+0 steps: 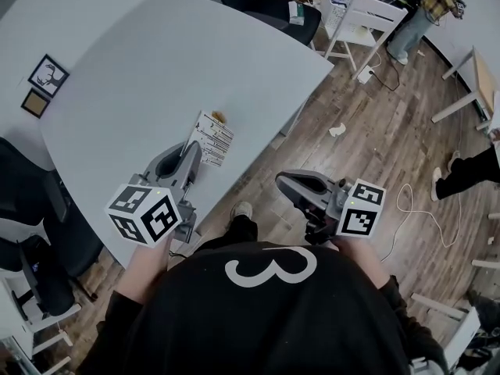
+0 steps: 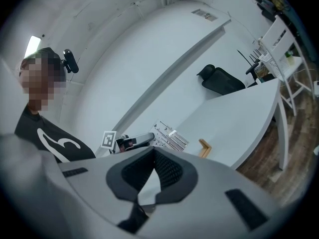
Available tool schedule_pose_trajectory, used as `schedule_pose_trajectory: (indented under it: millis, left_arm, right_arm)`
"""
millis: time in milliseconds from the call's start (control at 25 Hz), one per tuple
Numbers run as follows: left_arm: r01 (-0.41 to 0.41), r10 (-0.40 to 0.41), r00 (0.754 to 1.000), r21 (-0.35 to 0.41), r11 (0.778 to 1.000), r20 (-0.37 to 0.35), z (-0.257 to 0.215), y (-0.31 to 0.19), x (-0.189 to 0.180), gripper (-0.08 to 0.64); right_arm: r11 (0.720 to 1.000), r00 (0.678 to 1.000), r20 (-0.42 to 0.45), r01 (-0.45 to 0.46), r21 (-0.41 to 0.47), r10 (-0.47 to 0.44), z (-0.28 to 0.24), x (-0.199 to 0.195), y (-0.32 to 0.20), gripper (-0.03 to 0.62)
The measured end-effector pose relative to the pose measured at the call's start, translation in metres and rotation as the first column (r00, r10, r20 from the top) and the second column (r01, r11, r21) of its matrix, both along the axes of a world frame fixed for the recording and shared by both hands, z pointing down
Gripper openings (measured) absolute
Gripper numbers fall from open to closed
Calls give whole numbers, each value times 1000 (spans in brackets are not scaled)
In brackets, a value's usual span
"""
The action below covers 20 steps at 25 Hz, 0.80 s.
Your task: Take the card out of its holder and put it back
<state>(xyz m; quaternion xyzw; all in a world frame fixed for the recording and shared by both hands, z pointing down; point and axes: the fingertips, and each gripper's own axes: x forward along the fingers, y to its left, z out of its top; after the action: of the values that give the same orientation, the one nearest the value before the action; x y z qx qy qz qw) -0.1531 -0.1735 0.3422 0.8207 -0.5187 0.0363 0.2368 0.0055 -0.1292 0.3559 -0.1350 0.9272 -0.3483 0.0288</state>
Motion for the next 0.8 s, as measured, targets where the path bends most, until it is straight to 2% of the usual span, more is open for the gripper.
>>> schedule_pose_trajectory:
  millis: [280,800]
  left_arm:
    - [52,-51,998,-16,999,39,15,-29,-22,25]
    - [119,-114,991,-63,991,66,45,-64,-38,25]
  right_arm:
    - [999,1000,-14,-10,-37,9,12,-5,-18,6]
    - [996,999,-21,-33,-86,31,32,1,-38,6]
